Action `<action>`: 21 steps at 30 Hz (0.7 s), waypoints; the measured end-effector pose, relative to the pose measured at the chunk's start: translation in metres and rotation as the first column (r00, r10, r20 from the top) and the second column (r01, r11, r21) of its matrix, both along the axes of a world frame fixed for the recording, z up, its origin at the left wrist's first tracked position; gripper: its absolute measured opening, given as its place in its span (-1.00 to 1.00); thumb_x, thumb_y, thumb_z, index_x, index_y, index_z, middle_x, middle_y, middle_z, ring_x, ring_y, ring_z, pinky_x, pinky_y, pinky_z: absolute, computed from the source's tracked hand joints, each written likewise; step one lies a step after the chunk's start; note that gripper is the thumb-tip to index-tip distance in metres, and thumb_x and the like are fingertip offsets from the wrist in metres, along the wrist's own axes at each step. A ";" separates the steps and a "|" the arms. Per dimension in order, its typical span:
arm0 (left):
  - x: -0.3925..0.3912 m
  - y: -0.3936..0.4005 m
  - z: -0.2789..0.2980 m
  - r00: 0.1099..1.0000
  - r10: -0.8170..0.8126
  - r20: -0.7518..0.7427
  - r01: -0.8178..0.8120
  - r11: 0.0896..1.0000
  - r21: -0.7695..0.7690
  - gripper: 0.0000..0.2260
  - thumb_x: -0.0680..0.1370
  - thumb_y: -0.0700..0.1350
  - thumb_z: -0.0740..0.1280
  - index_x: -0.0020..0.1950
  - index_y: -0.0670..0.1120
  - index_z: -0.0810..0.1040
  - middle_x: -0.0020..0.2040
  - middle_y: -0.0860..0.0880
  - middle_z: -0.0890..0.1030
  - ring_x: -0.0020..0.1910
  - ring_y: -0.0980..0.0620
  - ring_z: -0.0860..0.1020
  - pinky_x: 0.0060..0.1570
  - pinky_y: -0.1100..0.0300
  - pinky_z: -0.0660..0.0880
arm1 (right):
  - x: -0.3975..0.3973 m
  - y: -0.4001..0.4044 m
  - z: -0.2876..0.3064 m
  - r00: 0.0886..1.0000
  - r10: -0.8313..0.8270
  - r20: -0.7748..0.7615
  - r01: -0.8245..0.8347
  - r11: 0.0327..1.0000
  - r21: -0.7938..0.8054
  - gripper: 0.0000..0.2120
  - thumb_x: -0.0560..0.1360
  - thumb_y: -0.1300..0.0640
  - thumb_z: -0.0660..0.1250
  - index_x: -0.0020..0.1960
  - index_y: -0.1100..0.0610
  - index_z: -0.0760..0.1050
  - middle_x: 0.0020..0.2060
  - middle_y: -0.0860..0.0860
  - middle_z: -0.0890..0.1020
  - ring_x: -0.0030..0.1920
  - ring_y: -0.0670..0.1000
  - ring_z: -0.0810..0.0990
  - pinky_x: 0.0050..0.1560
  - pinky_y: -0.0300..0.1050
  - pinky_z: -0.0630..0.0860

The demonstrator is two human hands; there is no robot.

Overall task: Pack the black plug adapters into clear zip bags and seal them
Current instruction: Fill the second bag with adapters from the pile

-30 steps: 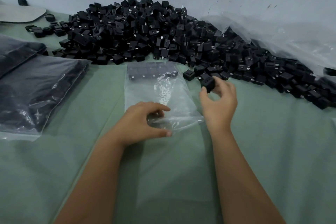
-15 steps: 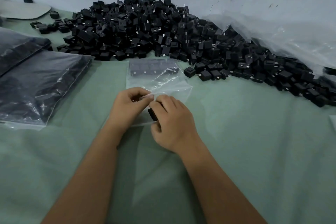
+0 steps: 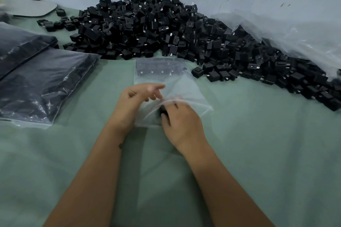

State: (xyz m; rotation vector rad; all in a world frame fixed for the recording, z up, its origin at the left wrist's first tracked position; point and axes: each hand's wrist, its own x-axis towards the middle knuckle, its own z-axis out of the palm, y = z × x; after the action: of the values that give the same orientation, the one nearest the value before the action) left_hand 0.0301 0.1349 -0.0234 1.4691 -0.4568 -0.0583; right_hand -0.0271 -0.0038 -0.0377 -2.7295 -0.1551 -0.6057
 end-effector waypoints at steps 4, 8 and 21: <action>0.010 0.009 -0.008 0.893 0.445 -0.065 -0.438 0.893 0.101 -0.82 0.57 0.01 0.25 -0.04 0.09 0.66 -0.20 0.11 0.63 -0.24 0.26 0.52 -0.13 0.25 0.42 | -0.003 -0.005 0.001 1.000 -0.019 -0.017 0.022 0.984 0.174 -0.94 0.38 0.11 0.26 -0.25 0.09 0.44 -0.24 -0.04 0.49 -0.20 -0.03 0.43 -0.25 -0.16 0.43; 0.014 0.011 -0.016 0.810 0.587 -0.010 -0.539 0.750 0.383 -0.79 0.53 -0.09 0.27 0.12 0.10 0.59 -0.18 0.12 0.57 -0.26 0.14 0.51 -0.19 0.13 0.45 | -0.004 -0.009 0.001 0.990 0.048 -0.129 -0.011 0.962 0.273 -0.83 0.34 0.03 0.19 -0.25 0.04 0.53 -0.31 -0.10 0.49 -0.15 -0.12 0.42 -0.20 -0.12 0.48; 0.016 0.007 -0.012 0.858 0.483 0.173 -0.463 0.584 0.667 -0.63 0.61 -0.11 0.18 0.42 0.10 0.37 -0.14 -0.06 0.59 0.02 -0.19 0.51 0.16 -0.11 0.41 | 0.039 0.002 -0.001 0.956 0.181 -0.229 -0.198 0.979 -0.050 -0.68 0.65 0.00 0.02 0.27 0.06 0.44 0.15 0.01 0.52 0.15 0.07 0.41 0.20 0.01 0.32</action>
State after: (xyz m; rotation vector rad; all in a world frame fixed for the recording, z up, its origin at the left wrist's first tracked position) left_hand 0.0459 0.1419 -0.0356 2.3035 0.0309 0.2070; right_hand 0.0123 -0.0020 -0.0386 -2.7836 -0.3846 -0.2409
